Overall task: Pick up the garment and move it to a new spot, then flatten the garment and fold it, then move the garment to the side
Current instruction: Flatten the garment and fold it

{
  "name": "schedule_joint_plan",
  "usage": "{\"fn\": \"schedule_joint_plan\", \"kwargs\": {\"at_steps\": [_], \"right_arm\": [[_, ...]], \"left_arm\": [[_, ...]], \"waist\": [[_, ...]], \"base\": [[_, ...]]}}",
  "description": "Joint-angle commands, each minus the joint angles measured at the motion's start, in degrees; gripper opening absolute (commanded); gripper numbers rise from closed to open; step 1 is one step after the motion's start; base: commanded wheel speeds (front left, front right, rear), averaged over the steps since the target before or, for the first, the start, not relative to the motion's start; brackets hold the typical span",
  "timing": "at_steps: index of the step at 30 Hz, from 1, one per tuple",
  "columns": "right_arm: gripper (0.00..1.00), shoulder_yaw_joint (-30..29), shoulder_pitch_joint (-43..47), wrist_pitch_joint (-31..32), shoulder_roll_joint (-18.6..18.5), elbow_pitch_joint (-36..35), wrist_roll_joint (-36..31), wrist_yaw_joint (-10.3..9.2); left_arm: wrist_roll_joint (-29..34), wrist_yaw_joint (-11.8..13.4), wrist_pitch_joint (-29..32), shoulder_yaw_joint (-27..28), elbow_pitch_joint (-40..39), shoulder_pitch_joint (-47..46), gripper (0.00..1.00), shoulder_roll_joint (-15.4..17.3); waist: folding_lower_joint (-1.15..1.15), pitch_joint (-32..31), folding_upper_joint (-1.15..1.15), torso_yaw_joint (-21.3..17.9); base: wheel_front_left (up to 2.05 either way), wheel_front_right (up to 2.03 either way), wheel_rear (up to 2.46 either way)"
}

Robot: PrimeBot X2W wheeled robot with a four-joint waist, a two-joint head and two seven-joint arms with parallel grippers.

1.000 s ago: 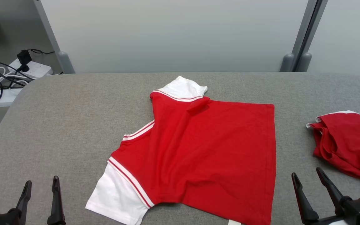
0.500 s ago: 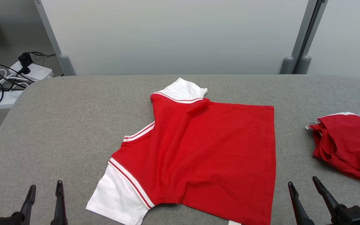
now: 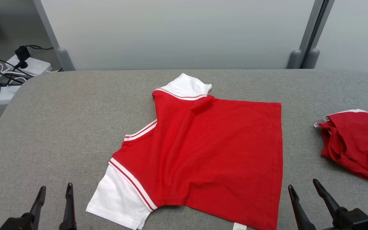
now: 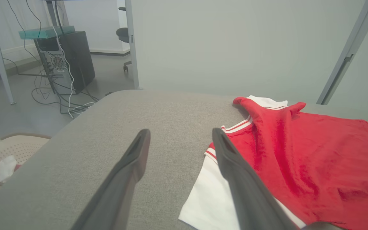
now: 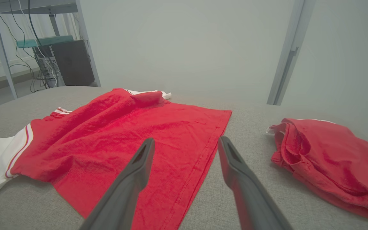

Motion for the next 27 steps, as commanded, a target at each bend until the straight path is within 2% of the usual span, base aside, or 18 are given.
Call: {"fn": "schedule_joint_plan", "kwargs": {"at_steps": [1, 5, 9, 17, 22, 27], "right_arm": [[1.0, 1.42, -1.76, -0.44, -0.65, -1.0, -0.03, 0.08], [1.0, 2.04, -1.23, 0.15, -0.3, -0.53, 0.23, 0.08], [1.0, 3.85, -0.85, 1.2, -0.46, 0.34, 0.67, 0.08], [1.0, 9.93, -1.21, 4.22, -3.35, 2.28, 1.33, 0.08], [1.0, 11.69, -1.85, 4.81, -4.91, 2.81, 1.79, 0.08], [1.0, 12.33, -1.42, 5.31, -5.62, 3.21, 1.72, 0.08]], "left_arm": [[0.55, -0.53, -0.19, 1.82, -0.85, -4.43, 1.0, 1.33], [-0.89, -2.2, 1.47, 0.23, 1.01, -6.04, 1.0, 0.2], [-2.09, -4.9, 3.52, -2.72, 4.32, -7.67, 1.0, -1.32], [-5.59, -9.27, 5.59, -4.41, 14.89, -12.5, 1.0, -4.11], [-6.64, -10.23, 5.64, -3.95, 19.95, -15.02, 1.0, -4.55], [-7.25, -9.27, 4.23, -2.6, 21.67, -15.27, 1.0, -4.79]], "waist": [[0.0, 0.33, 0.0, 0.0], [0.0, 2.09, 0.0, -0.31], [0.0, 4.78, 0.0, -1.11], [0.0, 11.02, 0.0, -1.95], [0.0, 13.34, 0.0, -1.74], [0.0, 14.83, 0.0, -1.25]], "base": [[0.0, 0.0, 0.0], [0.0, 0.0, 0.0], [0.0, 0.0, 0.0], [0.0, 0.0, 0.0], [0.0, 0.0, 0.0], [0.0, 0.0, 0.0]]}}
